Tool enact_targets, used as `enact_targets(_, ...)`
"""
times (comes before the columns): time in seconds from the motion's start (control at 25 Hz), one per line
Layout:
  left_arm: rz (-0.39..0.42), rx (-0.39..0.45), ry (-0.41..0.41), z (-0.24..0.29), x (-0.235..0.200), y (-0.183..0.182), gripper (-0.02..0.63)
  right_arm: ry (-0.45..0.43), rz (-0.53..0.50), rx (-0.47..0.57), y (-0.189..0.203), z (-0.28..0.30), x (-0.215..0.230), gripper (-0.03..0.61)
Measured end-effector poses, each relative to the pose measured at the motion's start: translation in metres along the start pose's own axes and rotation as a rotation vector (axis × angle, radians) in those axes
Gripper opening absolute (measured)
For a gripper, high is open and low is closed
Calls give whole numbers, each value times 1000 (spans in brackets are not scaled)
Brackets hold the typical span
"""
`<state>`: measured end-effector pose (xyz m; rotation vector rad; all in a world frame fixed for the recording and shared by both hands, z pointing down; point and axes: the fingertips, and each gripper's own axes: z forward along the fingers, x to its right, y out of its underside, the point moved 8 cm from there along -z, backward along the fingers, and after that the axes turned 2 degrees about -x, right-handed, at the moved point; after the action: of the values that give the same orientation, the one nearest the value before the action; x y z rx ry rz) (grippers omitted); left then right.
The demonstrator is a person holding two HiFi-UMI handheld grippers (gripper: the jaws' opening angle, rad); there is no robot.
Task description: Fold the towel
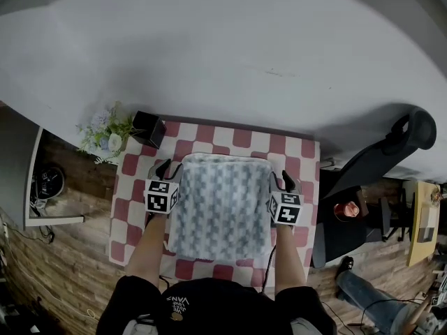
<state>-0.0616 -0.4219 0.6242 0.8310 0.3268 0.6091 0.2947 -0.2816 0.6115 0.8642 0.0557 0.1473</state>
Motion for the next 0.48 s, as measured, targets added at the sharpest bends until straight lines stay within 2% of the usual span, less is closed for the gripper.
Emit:
enact_targets(0.24,15,41,35,-18,2,-7,138,-9,27,31,7,-37,-2,140)
enact_targets(0.48,28,32,106,-56,12,20,149,-40,58,35,31,-77,-11,141)
